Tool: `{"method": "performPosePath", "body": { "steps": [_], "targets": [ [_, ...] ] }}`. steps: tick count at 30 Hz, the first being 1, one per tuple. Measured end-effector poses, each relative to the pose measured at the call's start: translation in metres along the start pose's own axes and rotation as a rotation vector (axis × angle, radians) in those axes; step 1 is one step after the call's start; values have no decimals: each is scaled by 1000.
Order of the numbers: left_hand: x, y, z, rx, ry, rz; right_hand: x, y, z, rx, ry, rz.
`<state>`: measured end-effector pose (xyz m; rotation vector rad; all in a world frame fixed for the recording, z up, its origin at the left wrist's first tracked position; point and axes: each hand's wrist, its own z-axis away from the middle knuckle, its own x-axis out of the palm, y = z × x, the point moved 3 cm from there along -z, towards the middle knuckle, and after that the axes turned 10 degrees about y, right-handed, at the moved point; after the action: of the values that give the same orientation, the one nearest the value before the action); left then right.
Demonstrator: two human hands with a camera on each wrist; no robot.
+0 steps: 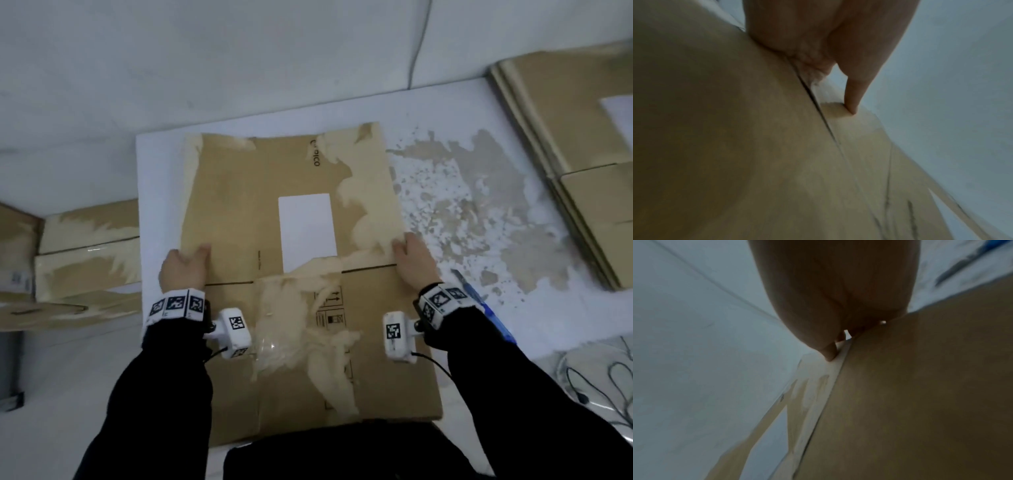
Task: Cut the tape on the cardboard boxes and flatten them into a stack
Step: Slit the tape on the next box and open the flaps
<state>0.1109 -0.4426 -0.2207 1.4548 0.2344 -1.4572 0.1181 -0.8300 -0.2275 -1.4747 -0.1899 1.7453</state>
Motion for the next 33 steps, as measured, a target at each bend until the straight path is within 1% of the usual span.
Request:
{"method": "performPosePath", "body": {
  "steps": [3, 6, 8, 9, 12, 14, 16, 20, 23, 25, 28, 30, 33],
  "targets": [
    [-12, 13, 18, 107, 86, 56, -5, -2, 12, -83, -12, -31],
    [-25, 38, 41, 203, 166, 128, -32, -2, 14, -96, 27, -87],
    [-30, 63, 61, 259, 197, 198, -66, -1, 2, -98, 29, -147],
    [-31, 78, 73, 271, 191, 237, -87, 3, -9, -106, 47, -164],
    [-16, 129, 119, 294, 128, 374, -160, 26, -57, -186, 126, -180],
    [8, 170, 157, 295, 69, 478, -210, 50, -95, -212, 165, -188],
    [42, 210, 200, 283, 20, 559, -262, 79, -127, -233, 201, -187],
    [117, 290, 285, 273, -10, 597, -359, 152, -188, -225, 232, -129],
    [177, 347, 336, 201, -105, 618, -428, 200, -238, -134, 249, -63],
    [219, 383, 360, 175, -180, 633, -466, 226, -273, -80, 291, -12],
    [271, 427, 390, 169, -253, 582, -502, 251, -316, -36, 365, 73],
    [293, 446, 408, 169, -238, 510, -506, 261, -332, -30, 335, 83],
    [321, 453, 410, 140, -186, 463, -490, 276, -343, -112, 244, 119]
  ]
}}
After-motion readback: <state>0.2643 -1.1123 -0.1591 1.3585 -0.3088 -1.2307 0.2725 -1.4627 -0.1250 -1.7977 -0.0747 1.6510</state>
